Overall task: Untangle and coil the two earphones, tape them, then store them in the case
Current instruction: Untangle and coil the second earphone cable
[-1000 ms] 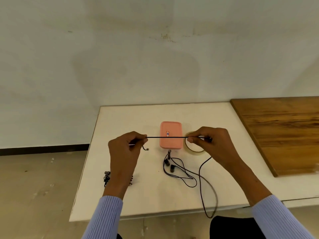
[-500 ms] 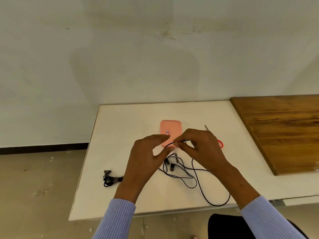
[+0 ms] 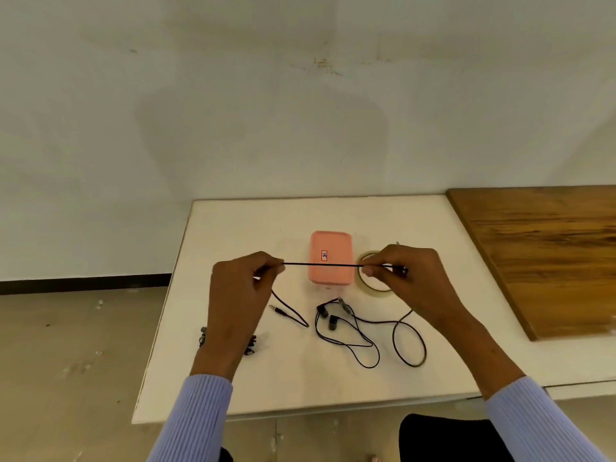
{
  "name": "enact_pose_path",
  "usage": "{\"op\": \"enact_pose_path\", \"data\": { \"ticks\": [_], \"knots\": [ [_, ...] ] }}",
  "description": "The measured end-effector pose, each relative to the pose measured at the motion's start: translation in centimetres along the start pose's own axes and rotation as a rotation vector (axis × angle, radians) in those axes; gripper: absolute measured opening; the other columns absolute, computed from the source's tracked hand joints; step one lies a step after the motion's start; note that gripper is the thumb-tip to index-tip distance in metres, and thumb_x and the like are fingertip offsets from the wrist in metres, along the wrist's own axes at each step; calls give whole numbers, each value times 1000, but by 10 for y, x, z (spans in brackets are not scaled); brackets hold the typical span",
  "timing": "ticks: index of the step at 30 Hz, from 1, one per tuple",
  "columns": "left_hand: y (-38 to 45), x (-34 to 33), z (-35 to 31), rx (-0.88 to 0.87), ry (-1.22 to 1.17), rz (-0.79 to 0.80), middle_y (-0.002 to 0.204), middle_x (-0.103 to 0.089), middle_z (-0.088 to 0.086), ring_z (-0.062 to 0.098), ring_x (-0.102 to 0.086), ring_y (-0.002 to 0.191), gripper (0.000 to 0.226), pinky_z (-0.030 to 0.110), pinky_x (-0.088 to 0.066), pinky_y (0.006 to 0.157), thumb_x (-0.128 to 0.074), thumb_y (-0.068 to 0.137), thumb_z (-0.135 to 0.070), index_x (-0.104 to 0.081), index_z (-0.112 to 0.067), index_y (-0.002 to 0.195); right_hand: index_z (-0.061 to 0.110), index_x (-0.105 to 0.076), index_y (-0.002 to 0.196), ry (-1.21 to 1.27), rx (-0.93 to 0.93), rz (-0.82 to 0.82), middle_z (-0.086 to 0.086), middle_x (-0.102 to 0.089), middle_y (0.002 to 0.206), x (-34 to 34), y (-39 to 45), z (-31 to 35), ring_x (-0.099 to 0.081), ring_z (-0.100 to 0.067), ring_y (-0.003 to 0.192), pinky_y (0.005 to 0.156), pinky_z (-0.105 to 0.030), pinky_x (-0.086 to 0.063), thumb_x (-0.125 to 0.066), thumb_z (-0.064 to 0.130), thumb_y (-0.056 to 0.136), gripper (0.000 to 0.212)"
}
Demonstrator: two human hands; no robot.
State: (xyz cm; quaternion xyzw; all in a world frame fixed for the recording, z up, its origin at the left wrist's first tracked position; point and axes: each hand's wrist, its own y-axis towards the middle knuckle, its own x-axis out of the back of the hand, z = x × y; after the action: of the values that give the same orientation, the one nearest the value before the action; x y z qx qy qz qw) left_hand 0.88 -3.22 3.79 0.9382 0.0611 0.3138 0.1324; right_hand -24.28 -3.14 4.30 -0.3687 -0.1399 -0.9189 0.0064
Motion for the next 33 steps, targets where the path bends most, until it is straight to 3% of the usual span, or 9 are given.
{"op": "enact_pose_path", "data": {
  "ticks": [3,5,9,12,15,18,24,30,33],
  "knots": [
    [-1,2,5,23,28,-25,83,-73,-10,3,-67,75,7,8,-45,69,-70,82,-13,-75,-18,86,27,-74,85,18,-20,-18,22,-68,76,6,-2,-1,-54,-12,58,55,-17,-39,-73,20,79,10],
    [-2,-2,8,22,98,-5,85,-75,-1,14,-69,77,18,21,-52,72,-64,87,-13,-73,-17,103,27,-74,83,21,-25,-28,23,-67,74,5,-3,1,-51,-9,57,54,-14,-37,-74,18,79,10],
    [-5,-9,4,4,246,117,88,-71,8,19,-64,69,43,25,-49,64,-47,96,-12,-45,-18,138,29,-73,79,-49,-13,-28,27,-63,72,-2,-3,9,-53,-2,59,55,-17,-37,-74,18,77,12],
    [-7,-17,-7,-90,39,168,132,-57,2,15,-56,120,39,31,-45,100,-55,93,-19,-52,-20,133,22,-74,80,-65,3,6,18,-68,77,-8,-3,16,-55,11,66,57,-9,-37,-74,15,77,8],
    [-12,-32,-16,-178,-19,254,121,-65,-7,6,-57,114,34,27,-45,99,-62,85,-34,-64,-26,119,21,-75,83,-106,44,64,26,-60,74,-15,-3,24,-53,14,69,58,-5,-32,-72,17,79,6],
    [-13,-40,-23,-159,-1,243,97,-73,-5,11,-66,93,16,30,-52,83,-69,83,-25,-74,-21,97,21,-75,87,-118,74,108,34,-49,66,-21,-2,27,-52,12,70,59,-6,-32,-71,21,81,7],
    [-1,-24,-14,-102,-7,163,78,-73,-6,5,-66,75,7,15,-48,73,-70,81,-11,-73,-16,79,23,-76,86,-27,21,93,26,-62,70,-16,-4,21,-57,-6,66,61,-16,-42,-73,27,78,9],
    [1,-9,2,-1,27,70,82,-71,-12,-1,-64,80,9,4,-43,74,-66,85,-11,-72,-18,85,18,-76,77,68,-108,-8,18,-68,70,7,-10,5,-50,-7,55,53,-11,-38,-77,16,75,4],
    [-1,-15,0,32,162,126,117,-68,4,18,-62,112,27,18,-40,92,-56,91,-7,-67,-15,115,17,-75,76,33,-84,-11,20,-67,71,3,-11,5,-51,-4,54,53,-12,-37,-76,16,75,2]
  ]
}}
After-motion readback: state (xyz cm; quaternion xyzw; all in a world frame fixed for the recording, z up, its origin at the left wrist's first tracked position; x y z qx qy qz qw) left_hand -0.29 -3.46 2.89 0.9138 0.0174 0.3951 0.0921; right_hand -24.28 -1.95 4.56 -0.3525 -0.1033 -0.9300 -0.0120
